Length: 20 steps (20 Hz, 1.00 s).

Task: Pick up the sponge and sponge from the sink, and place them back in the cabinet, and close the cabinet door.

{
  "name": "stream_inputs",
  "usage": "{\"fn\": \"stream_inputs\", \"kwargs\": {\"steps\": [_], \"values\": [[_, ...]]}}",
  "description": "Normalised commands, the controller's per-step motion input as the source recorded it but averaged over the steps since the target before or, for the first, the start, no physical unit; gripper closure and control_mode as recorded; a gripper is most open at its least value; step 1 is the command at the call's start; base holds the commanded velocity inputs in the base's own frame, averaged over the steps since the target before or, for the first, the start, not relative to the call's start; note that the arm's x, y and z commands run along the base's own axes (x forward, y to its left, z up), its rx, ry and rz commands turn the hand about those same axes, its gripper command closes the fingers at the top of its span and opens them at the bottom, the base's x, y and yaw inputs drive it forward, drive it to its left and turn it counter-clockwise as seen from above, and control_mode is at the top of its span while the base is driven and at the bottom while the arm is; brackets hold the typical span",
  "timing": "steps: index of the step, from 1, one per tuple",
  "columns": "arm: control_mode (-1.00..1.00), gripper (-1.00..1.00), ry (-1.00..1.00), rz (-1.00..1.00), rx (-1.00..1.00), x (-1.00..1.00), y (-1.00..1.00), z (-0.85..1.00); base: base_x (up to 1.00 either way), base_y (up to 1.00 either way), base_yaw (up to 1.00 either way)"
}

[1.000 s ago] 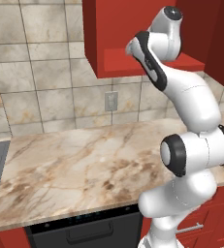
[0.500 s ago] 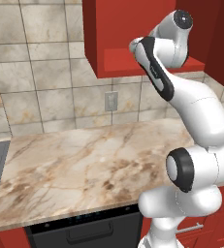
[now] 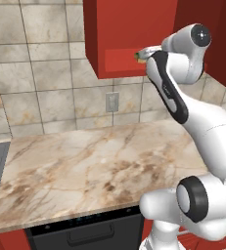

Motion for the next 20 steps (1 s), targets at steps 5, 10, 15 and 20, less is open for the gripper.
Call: {"fn": "stream_inputs", "kwargs": {"steps": [5, 10, 15, 20], "values": [[-1.0, -1.0, 0.0, -0.03, 0.0, -0.6, -0.13, 0.19, 0.0, 0.0, 0.0], [-1.0, -1.0, 0.0, -0.01, 0.0, -0.59, -0.08, 0.09, 0.0, 0.0, 0.0], [-1.0, -1.0, -0.02, 0.0, 0.0, -0.59, -0.15, 0.0, 0.0, 0.0, 0.0], [-1.0, -1.0, -0.06, 0.0, 0.0, -0.55, -0.08, 0.0, 0.0, 0.0, 0.0]]}}
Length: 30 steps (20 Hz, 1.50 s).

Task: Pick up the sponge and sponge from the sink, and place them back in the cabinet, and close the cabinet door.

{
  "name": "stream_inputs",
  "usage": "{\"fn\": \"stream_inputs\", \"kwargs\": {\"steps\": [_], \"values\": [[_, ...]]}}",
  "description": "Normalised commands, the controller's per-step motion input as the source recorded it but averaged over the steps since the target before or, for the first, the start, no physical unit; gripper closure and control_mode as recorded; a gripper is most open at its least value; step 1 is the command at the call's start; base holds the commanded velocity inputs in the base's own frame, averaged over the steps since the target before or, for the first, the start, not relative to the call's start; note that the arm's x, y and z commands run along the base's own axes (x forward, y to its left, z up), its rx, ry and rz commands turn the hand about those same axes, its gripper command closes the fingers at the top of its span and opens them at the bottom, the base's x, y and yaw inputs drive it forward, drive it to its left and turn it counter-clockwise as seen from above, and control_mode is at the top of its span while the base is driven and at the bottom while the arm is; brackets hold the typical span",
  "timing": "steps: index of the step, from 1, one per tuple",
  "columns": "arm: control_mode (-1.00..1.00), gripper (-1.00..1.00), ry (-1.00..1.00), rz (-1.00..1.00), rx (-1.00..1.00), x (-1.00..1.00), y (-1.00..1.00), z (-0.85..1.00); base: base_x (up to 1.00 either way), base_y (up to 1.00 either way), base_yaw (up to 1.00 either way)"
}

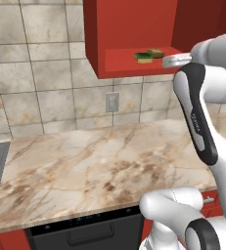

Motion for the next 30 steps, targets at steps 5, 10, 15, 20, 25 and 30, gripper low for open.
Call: {"fn": "stream_inputs", "kwargs": {"steps": [5, 10, 15, 20, 25, 30], "values": [[-1.0, -1.0, -0.14, 0.0, 0.0, -0.43, -0.01, 0.0, 0.0, 0.0, 0.0], [-1.0, -1.0, -0.16, 0.0, 0.0, -0.38, -0.01, 0.0, 0.0, 0.0, 0.0], [-1.0, -1.0, -0.09, 0.0, 0.0, -0.42, -0.11, 0.0, 0.0, 0.0, 0.0], [-1.0, -1.0, -0.05, 0.0, 0.0, -0.36, -0.22, 0.0, 0.0, 0.0, 0.0], [-1.0, -1.0, 0.0, 0.0, 0.0, -0.33, -0.22, 0.0, 0.0, 0.0, 0.0], [-1.0, -1.0, 0.0, 0.0, 0.0, -0.39, -0.11, 0.0, 0.0, 0.0, 0.0]]}}
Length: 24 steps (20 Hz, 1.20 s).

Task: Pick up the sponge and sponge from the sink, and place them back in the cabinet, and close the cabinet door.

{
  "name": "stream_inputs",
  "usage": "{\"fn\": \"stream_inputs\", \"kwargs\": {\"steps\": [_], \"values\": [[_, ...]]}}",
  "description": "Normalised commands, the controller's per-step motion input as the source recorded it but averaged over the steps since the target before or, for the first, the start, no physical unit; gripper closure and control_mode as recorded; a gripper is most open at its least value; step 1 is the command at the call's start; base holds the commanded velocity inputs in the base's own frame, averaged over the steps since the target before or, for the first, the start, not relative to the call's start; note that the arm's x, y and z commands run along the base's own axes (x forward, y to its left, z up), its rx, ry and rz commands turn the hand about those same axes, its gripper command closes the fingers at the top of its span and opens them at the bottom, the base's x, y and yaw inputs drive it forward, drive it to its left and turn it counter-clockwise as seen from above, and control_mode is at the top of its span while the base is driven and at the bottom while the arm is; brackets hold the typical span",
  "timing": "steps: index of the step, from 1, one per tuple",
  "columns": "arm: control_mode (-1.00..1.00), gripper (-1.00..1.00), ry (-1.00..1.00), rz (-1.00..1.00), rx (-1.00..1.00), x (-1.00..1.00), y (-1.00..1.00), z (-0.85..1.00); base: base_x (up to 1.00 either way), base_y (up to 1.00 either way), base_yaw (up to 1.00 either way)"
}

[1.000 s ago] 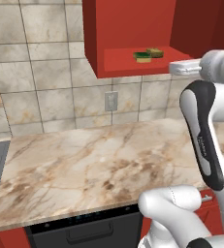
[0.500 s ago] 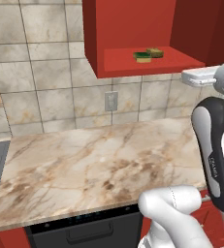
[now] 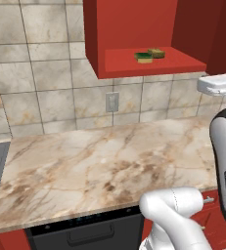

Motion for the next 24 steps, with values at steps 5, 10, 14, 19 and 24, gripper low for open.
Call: {"fn": "stream_inputs", "kwargs": {"steps": [5, 10, 14, 19, 24], "values": [[-1.0, -1.0, -0.01, 0.0, 0.0, -0.38, -0.14, 0.0, 0.0, 0.0, 0.0], [-1.0, -1.0, 0.0, 0.0, 0.0, -0.36, -0.06, 0.0, 0.0, 0.0, 0.0], [-1.0, -1.0, 0.0, -0.04, 0.0, -0.24, 0.0, 0.0, 0.0, 0.0, 0.0], [-1.0, -1.0, -0.01, -0.07, 0.0, -0.23, 0.0, 0.0, 0.0, 0.0, 0.0], [-1.0, -1.0, -0.03, -0.06, 0.0, -0.31, 0.0, 0.0, 0.0, 0.0, 0.0]]}}
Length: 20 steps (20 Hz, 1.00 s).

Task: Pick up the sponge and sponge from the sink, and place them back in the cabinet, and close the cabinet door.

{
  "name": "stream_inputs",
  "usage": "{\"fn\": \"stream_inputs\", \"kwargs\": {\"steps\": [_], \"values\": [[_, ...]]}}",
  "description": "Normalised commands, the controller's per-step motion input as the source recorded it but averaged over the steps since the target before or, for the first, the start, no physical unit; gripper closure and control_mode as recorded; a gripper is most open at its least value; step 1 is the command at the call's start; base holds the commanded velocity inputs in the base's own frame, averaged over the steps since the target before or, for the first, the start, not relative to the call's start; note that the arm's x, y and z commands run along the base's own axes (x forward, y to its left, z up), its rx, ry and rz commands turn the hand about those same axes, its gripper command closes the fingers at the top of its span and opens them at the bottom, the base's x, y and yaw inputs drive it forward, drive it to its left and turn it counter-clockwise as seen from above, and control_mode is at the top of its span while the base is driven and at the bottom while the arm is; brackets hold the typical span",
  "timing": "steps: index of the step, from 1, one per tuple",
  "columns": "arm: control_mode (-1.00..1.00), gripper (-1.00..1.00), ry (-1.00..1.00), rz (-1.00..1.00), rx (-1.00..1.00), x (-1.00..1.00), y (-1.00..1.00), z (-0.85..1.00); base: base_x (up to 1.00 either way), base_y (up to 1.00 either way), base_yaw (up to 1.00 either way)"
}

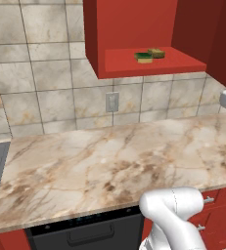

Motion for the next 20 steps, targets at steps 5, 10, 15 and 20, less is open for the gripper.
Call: {"fn": "stream_inputs", "kwargs": {"steps": [5, 10, 15, 20], "values": [[-1.0, -1.0, -0.05, -0.05, 0.0, -0.38, 0.0, 0.0, 0.0, 0.0, 0.0], [-1.0, -1.0, -0.03, -0.03, 0.0, -0.39, 0.0, 0.0, 0.0, 0.0, 0.0], [-1.0, -1.0, 0.0, -0.01, 0.0, -0.38, 0.0, 0.0, 0.0, 0.0, 0.0], [-1.0, -1.0, 0.0, 0.0, 0.0, -0.41, -0.02, 0.0, 0.0, 0.0, 0.0]]}}
